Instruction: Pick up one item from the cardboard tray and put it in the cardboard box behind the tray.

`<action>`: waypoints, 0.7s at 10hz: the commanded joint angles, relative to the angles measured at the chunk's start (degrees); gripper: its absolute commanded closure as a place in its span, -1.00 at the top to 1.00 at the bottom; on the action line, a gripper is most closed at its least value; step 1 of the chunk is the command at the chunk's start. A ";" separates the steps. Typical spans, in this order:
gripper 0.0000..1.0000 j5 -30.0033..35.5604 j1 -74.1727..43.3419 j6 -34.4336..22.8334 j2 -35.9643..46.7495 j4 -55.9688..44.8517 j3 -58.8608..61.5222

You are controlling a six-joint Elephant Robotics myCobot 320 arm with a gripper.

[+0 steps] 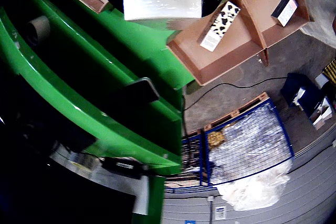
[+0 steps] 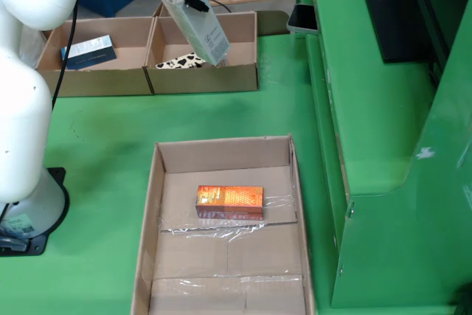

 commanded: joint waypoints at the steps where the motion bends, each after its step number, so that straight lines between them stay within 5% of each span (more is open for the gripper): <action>1: -1.00 0.36 3.24 -0.26 1.64 -0.60 1.49; 7: -1.00 0.97 8.93 -0.28 4.65 -5.84 1.49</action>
